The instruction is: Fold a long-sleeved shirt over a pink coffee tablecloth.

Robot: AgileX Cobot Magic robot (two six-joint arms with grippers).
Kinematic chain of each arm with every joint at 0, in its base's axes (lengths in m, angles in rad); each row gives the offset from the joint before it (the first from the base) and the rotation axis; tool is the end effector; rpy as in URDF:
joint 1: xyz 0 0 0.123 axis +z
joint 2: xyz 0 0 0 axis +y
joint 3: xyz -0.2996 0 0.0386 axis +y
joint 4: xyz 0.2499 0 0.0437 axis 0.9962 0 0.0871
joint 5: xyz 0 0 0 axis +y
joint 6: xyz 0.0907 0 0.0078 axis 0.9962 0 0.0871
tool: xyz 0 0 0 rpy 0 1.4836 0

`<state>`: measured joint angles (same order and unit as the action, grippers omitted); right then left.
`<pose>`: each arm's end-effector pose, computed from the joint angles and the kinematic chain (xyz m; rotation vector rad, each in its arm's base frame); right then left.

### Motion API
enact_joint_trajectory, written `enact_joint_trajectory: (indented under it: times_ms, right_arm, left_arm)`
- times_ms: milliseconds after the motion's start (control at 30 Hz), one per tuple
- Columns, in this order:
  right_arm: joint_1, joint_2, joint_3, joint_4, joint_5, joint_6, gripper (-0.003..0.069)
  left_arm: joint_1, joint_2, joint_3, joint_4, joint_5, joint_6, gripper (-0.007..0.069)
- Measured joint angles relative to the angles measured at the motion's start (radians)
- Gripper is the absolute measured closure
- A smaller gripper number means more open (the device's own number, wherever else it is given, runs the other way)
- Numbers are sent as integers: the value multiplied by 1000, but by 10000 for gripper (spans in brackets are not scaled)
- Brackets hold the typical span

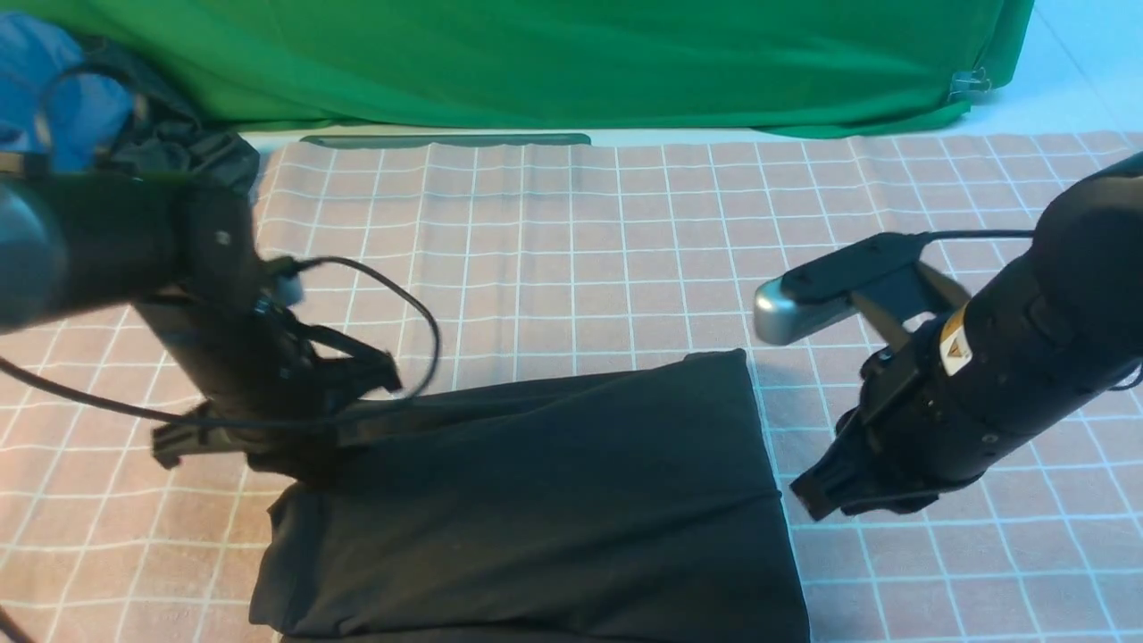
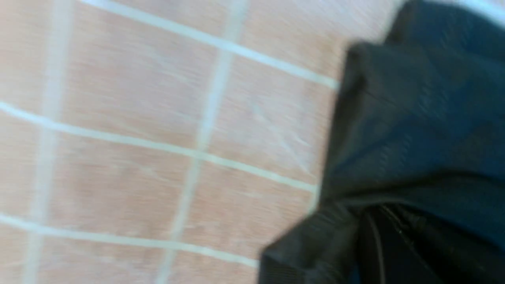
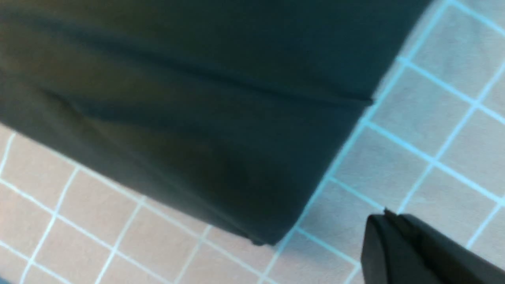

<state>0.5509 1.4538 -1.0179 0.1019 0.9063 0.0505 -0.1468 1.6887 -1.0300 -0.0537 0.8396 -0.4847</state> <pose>0.2319 0.1510 0.2729 -0.6375 2.7835 0.2577 0.3085 -0.0493 0.2078 -0.5527 2.9487 -0.1356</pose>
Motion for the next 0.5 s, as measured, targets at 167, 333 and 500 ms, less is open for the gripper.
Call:
enact_joint_trajectory:
  times_ms: [167, 333, 500]
  right_arm:
    - [-24, 0, -1, 0, 6, -25, 613]
    - [-26, 0, -30, 1, -6, -44, 554]
    - [-27, 0, -89, 1, -13, -50, 513]
  left_arm:
    - [59, -114, 0, -5, 56, 8, 611]
    - [79, -150, 7, -56, 183, 87, 608]
    - [78, -150, 98, -157, 159, 205, 506]
